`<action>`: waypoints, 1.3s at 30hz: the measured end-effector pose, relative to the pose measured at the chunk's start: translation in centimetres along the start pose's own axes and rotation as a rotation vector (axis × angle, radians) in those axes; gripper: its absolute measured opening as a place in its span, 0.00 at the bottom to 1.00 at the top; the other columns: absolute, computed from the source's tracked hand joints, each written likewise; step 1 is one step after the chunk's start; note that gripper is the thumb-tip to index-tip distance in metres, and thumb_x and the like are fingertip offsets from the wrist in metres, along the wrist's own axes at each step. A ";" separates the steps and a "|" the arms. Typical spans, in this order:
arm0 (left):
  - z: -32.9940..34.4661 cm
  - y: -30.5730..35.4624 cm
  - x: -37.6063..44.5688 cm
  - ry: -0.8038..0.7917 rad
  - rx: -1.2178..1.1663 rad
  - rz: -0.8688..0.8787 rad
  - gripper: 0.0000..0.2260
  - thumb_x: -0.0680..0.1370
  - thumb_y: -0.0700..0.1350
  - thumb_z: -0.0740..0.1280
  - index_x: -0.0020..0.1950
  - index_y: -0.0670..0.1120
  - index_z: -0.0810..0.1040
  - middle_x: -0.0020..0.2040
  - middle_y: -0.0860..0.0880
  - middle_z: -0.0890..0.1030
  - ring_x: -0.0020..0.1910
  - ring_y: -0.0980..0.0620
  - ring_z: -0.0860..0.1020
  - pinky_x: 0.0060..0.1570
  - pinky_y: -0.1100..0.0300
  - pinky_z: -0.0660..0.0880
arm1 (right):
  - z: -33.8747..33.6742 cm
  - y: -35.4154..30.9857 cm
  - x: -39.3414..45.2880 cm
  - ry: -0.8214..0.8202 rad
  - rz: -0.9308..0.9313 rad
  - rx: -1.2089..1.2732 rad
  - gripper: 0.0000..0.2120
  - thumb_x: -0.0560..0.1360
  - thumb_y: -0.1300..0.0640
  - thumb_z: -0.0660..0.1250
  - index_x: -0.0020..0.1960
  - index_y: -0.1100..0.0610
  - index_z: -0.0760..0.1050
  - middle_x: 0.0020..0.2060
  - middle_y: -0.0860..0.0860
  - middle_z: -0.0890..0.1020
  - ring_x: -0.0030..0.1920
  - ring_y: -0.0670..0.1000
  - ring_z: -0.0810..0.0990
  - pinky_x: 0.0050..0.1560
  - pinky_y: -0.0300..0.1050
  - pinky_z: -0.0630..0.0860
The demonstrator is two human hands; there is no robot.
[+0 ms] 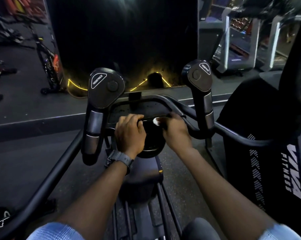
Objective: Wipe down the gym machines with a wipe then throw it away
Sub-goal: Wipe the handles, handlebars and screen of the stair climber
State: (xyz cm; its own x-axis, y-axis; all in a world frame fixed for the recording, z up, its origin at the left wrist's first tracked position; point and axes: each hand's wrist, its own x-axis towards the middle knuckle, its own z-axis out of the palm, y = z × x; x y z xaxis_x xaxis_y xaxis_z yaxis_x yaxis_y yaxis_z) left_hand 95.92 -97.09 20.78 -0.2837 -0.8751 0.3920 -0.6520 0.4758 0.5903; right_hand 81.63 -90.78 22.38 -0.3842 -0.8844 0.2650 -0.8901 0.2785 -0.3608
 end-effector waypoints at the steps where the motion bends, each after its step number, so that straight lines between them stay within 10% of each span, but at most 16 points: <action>1: 0.0 0.0 0.0 -0.001 -0.002 0.004 0.10 0.78 0.43 0.65 0.58 0.50 0.81 0.55 0.52 0.82 0.57 0.48 0.74 0.57 0.52 0.72 | -0.2 1.1 0.6 0.061 0.081 -0.016 0.11 0.77 0.58 0.64 0.57 0.57 0.79 0.53 0.54 0.78 0.55 0.55 0.77 0.53 0.44 0.72; 6: 0.0 0.1 0.1 -0.008 0.005 0.013 0.10 0.78 0.44 0.66 0.58 0.50 0.81 0.56 0.52 0.82 0.57 0.48 0.74 0.57 0.51 0.72 | -1.0 2.6 3.8 0.066 0.332 -0.021 0.14 0.81 0.64 0.54 0.60 0.68 0.75 0.57 0.62 0.77 0.54 0.55 0.75 0.44 0.32 0.67; 10: 0.1 0.0 0.0 -0.001 0.008 0.014 0.10 0.78 0.44 0.66 0.58 0.50 0.81 0.56 0.53 0.82 0.57 0.48 0.74 0.57 0.52 0.71 | -0.6 2.0 5.0 0.128 0.473 -0.072 0.11 0.79 0.61 0.59 0.57 0.61 0.77 0.53 0.58 0.81 0.55 0.59 0.79 0.49 0.48 0.73; 17: 0.2 -0.1 0.0 0.005 0.001 0.008 0.09 0.78 0.44 0.66 0.57 0.51 0.81 0.55 0.54 0.82 0.57 0.49 0.74 0.57 0.53 0.71 | -0.9 1.3 4.8 -0.138 -0.026 -0.117 0.19 0.80 0.62 0.57 0.69 0.66 0.68 0.69 0.61 0.70 0.71 0.59 0.68 0.69 0.47 0.60; 25: 0.1 -0.1 0.0 0.018 0.007 0.031 0.09 0.78 0.43 0.66 0.57 0.50 0.81 0.54 0.53 0.82 0.56 0.49 0.75 0.57 0.53 0.70 | 0.4 0.3 8.1 -0.286 0.221 -0.074 0.40 0.79 0.35 0.49 0.78 0.65 0.48 0.78 0.61 0.51 0.78 0.55 0.49 0.76 0.48 0.47; 39: 0.2 -0.2 0.0 0.015 0.051 0.028 0.06 0.77 0.41 0.64 0.52 0.46 0.79 0.50 0.49 0.81 0.51 0.45 0.75 0.51 0.52 0.71 | 0.7 -5.1 8.7 -0.472 -0.245 -0.187 0.19 0.84 0.57 0.49 0.71 0.63 0.67 0.72 0.62 0.66 0.73 0.59 0.62 0.68 0.48 0.60</action>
State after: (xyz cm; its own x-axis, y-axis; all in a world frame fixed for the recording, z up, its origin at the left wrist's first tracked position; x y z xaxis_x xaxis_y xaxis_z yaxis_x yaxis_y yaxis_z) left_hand 95.91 -97.22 20.54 -0.2919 -0.8598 0.4189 -0.6793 0.4947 0.5420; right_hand 83.01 -100.12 25.90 -0.0480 -0.9912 -0.1231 -0.9843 0.0679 -0.1628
